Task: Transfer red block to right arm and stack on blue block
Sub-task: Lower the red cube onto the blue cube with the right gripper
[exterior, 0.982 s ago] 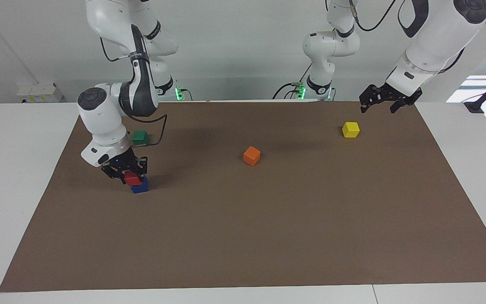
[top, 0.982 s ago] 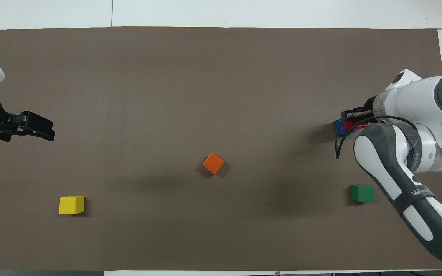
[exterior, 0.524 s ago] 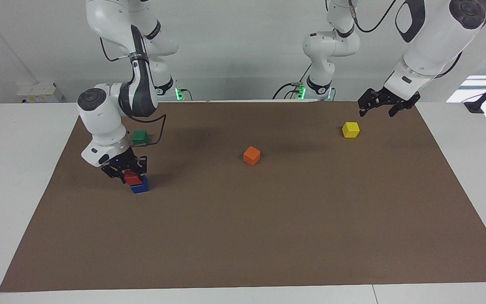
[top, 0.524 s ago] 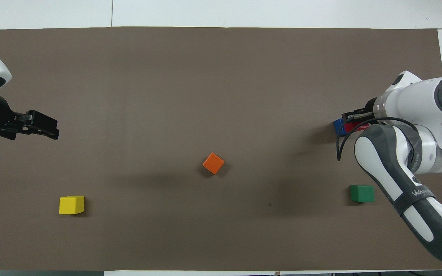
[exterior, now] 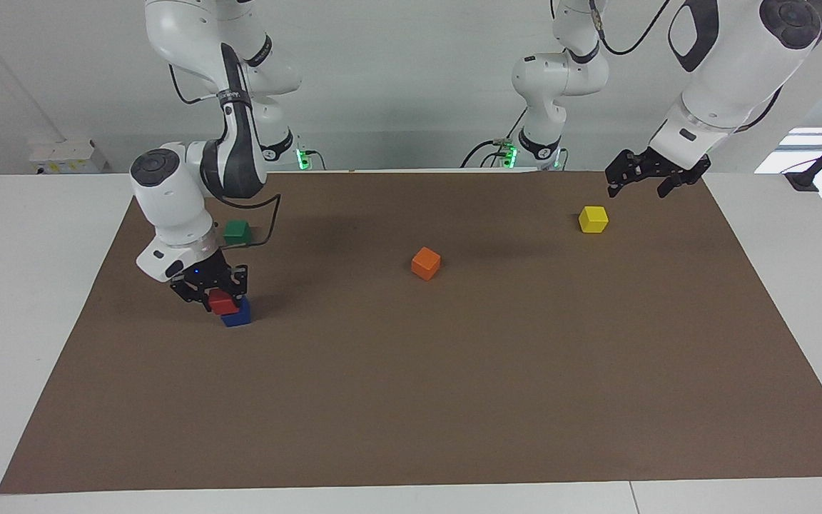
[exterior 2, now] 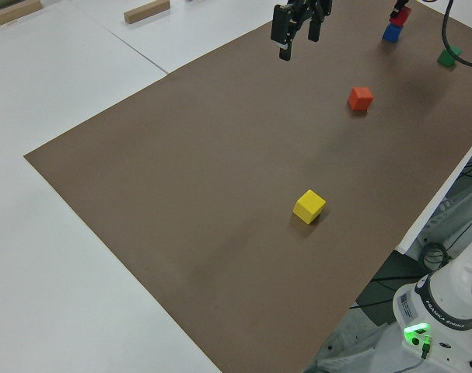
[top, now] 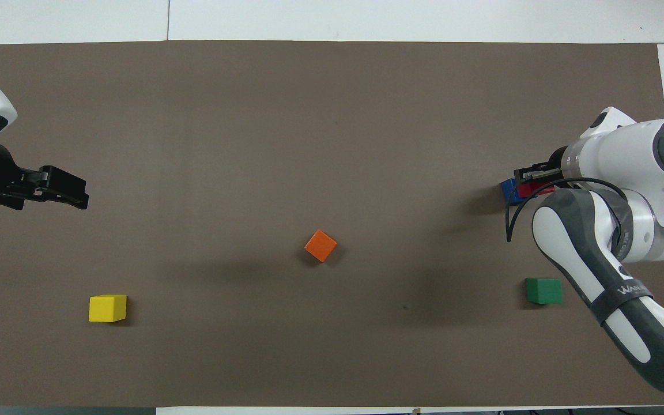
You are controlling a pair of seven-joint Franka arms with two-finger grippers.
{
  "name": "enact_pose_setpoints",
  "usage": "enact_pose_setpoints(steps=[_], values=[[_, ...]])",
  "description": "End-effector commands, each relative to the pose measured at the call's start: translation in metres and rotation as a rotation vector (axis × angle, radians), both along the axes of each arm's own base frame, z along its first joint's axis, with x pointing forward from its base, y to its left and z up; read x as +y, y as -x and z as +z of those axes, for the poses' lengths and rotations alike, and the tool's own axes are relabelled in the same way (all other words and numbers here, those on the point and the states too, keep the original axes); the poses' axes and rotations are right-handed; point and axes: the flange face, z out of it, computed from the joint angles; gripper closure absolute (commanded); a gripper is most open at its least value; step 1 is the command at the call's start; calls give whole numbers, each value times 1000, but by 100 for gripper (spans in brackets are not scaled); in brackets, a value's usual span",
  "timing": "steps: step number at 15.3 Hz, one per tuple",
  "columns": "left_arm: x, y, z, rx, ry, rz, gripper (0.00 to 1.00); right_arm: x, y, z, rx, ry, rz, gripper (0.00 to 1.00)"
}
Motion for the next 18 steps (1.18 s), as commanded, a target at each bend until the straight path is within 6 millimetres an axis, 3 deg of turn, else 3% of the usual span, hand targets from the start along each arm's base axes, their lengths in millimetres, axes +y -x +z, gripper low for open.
enact_pose_setpoints(steps=[1,18], values=[[0,5,2,-17,-6,4,0,-2,3,-2,-19,17,30,100],[1,3,2,-20,-5,12,0,1,5,-11,-14,17,37,100]])
